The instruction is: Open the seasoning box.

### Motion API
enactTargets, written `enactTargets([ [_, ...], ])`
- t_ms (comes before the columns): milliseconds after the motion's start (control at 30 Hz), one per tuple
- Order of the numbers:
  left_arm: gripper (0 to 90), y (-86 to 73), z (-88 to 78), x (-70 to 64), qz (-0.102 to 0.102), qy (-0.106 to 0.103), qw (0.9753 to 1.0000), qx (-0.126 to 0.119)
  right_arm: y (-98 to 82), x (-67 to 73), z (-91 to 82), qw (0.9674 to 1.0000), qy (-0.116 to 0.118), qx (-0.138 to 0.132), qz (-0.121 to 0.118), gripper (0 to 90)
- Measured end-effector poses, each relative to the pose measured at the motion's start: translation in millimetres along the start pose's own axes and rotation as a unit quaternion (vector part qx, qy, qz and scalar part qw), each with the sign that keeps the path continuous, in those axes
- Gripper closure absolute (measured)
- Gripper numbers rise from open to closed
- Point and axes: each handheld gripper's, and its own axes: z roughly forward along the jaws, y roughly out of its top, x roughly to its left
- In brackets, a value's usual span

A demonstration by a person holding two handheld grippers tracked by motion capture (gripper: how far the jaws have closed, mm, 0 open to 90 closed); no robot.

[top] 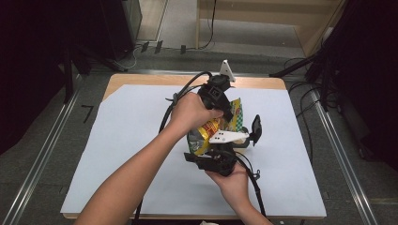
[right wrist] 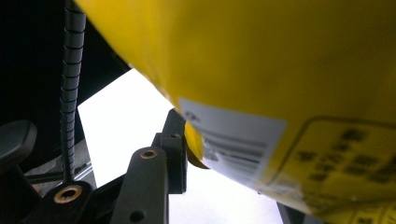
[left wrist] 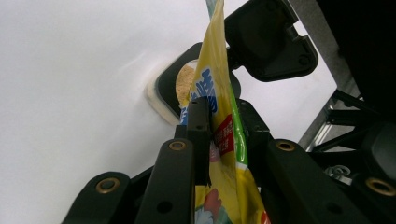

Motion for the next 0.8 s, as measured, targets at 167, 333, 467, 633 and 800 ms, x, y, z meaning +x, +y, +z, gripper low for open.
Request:
enactTargets([
  [167,79.0,0.4,0.3,1.5,-0.005,-0.008,1.0000,0.000,0.2,-0.5,-0.3,1.0000,-0.002,0.000,-0.001,65.2],
  [333,78.8,0.8,0.6,1.0,-0.006,-0.009,0.9999,0.000,0.3,-0.6,-0.9,1.0000,-0.002,-0.002,0.000,65.2],
  [467,78.8,1.3,0.8,1.8,-0.004,-0.011,0.9999,0.002,0.2,-0.9,-1.3,1.0000,-0.001,-0.001,0.002,65.2],
  [633,78.8,1.3,0.8,1.6,-0.003,-0.010,0.9999,0.002,0.0,-0.9,-1.2,1.0000,-0.001,-0.002,0.002,65.2],
  [800,78.8,1.0,1.0,1.7,-0.003,-0.010,0.9999,0.000,0.0,-0.9,-1.1,1.0000,-0.003,-0.001,0.001,65.2],
])
